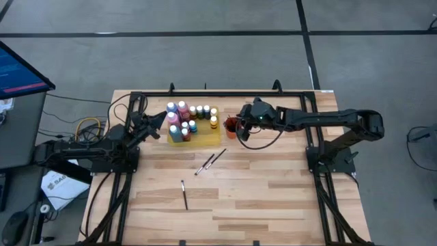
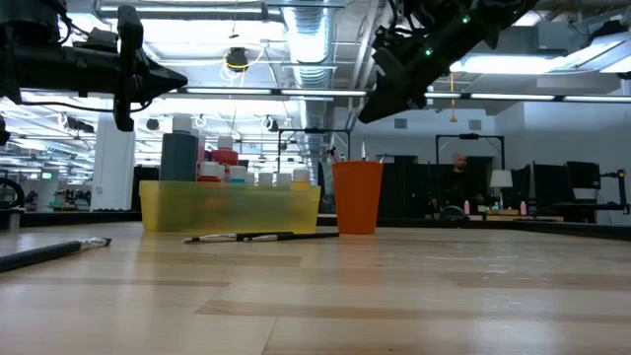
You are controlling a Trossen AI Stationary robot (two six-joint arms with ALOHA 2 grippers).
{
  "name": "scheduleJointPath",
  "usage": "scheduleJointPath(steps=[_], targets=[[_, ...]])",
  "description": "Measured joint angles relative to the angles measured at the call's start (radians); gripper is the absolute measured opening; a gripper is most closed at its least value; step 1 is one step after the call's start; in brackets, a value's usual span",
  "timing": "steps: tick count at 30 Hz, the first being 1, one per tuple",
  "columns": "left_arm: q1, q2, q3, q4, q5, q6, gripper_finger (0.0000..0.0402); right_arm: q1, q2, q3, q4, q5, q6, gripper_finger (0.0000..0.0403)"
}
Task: Pick & Place Paint Supplies
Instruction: Put the silver paint brush into the orange cup
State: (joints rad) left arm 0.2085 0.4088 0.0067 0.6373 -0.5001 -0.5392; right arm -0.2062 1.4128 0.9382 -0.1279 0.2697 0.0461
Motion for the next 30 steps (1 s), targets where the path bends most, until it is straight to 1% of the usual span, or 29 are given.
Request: scheduleJointPath(steps=[4, 7, 10, 12, 15, 18, 22, 27, 30], targets=[[0.0, 0.0, 0.0, 0.0, 0.0, 0.0, 0.0001, 0.005, 0.001, 0.024, -0.003, -0.003, -0.001, 0.0113], [0.0, 0.0, 0.0, 0.0, 0.0, 0.0, 0.0001, 0.029, 0.001, 0.081, 0.0, -0.008, -0.001, 0.016], [0.0, 0.0, 0.0, 0.0, 0.0, 0.0, 0.0001, 0.08, 0.027, 0.156, 0.007, -0.021, -0.045, 0.0185], [0.0, 0.0, 0.0, 0.0, 0.0, 0.0, 0.0001, 0.117, 0.069, 0.209, -0.026, -0.036, -0.077, 0.0189], [0.0, 0.0, 0.0, 0.0, 0.0, 0.0, 0.0001, 0.167, 0.158, 0.314, -0.078, -0.067, -0.115, 0.0182], [0.0, 0.0, 0.0, 0.0, 0.0, 0.0, 0.0001, 0.214, 0.278, 0.419, -0.164, -0.1, -0.16, 0.0172], [0.0, 0.0, 0.0, 0.0, 0.0, 0.0, 0.0001, 0.266, 0.44, 0.535, -0.23, -0.165, -0.231, 0.0163], [0.0, 0.0, 0.0, 0.0, 0.0, 0.0, 0.0001, 0.316, 0.593, 0.628, -0.32, -0.195, -0.373, 0.0157], [0.0, 0.0, 0.0, 0.0, 0.0, 0.0, 0.0001, 0.335, 0.656, 0.661, -0.321, -0.21, -0.456, 0.0153]])
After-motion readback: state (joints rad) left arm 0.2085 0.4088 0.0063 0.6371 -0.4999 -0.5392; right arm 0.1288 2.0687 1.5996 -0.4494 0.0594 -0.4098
